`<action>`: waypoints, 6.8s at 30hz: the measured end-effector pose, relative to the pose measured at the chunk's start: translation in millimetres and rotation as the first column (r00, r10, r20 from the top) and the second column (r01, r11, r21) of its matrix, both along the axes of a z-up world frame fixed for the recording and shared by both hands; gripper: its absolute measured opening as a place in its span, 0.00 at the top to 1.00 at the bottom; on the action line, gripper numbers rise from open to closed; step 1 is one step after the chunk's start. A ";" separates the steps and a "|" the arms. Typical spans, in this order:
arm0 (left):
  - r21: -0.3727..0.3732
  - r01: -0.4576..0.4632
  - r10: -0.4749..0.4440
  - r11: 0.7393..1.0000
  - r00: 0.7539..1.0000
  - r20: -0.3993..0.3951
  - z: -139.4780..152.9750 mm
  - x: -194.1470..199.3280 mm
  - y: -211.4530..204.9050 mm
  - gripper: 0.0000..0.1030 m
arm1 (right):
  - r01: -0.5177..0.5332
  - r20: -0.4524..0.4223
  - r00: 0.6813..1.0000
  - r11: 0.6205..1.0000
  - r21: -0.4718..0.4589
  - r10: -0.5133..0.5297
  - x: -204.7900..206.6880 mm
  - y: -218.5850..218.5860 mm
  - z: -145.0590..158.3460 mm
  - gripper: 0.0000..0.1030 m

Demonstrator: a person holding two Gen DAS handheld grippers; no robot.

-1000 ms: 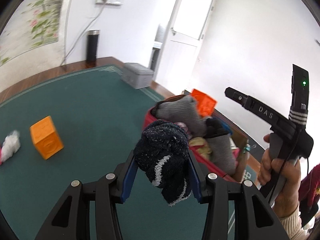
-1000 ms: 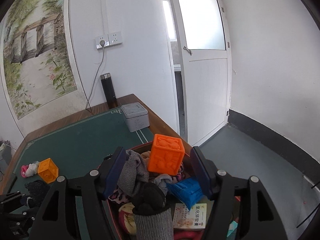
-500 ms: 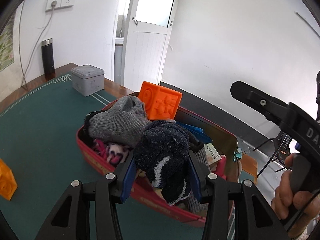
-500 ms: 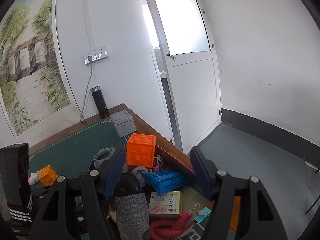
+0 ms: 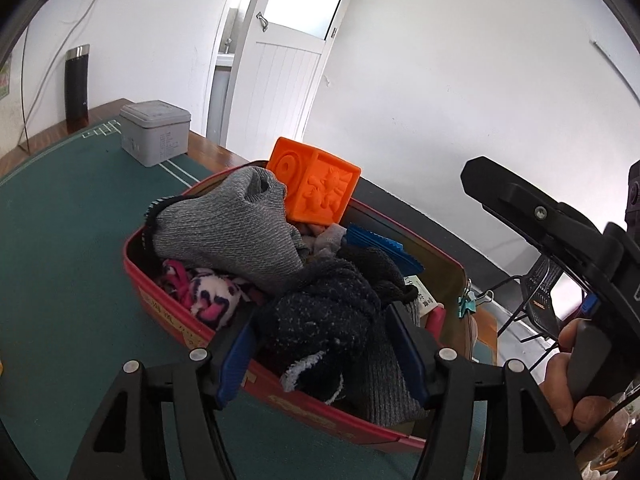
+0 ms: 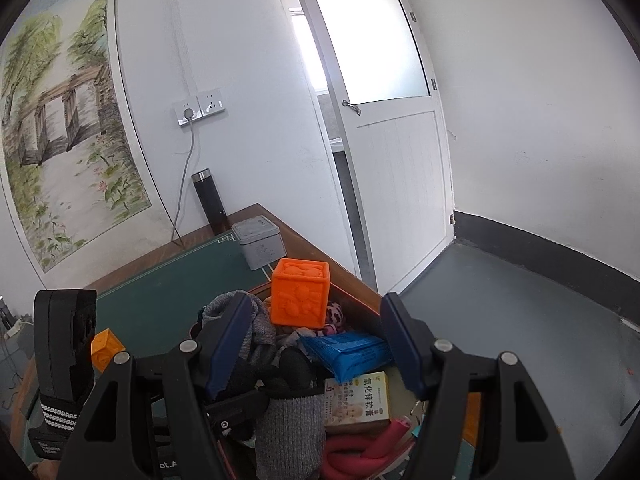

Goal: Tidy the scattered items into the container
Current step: 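Move both tools back to the table over the remaining items, then grasp the pink foam rope knot with the left tool while the right tool grasps the light orange block, then carry the pink knot and orange block into the red tin and open both tools, then move the right tool back to the white plastic bundle and grasp it, then carry the white bundle into the red tin and open the right tool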

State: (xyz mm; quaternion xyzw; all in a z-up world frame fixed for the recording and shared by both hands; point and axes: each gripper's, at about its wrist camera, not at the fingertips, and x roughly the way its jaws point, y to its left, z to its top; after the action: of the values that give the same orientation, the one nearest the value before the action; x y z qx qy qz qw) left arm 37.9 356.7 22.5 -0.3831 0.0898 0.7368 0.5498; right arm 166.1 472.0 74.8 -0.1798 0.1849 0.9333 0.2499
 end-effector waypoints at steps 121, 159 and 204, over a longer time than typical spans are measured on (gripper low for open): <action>0.043 -0.413 0.414 0.910 0.910 -0.032 41.0 -63.7 -189.3 0.47 | -0.117 0.239 0.962 0.990 -0.080 0.133 -62.2 28.7 -34.6 0.47; -0.016 0.042 -0.044 0.999 0.995 -0.093 27.2 57.8 23.6 0.21 | -0.063 0.030 0.997 0.997 -0.055 0.065 23.5 49.5 -8.9 0.26; -0.076 -0.788 0.787 0.611 0.615 -0.041 -22.3 -152.1 -413.3 0.21 | -0.742 0.369 0.561 0.648 -0.172 0.741 -363.9 -357.3 -135.7 0.59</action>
State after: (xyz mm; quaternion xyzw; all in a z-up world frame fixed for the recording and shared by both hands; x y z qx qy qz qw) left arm -114.2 -56.5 0.1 -0.4055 -0.0546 0.8994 0.1535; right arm -197.8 114.7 -60.9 -0.4303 0.0342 0.8923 -0.1320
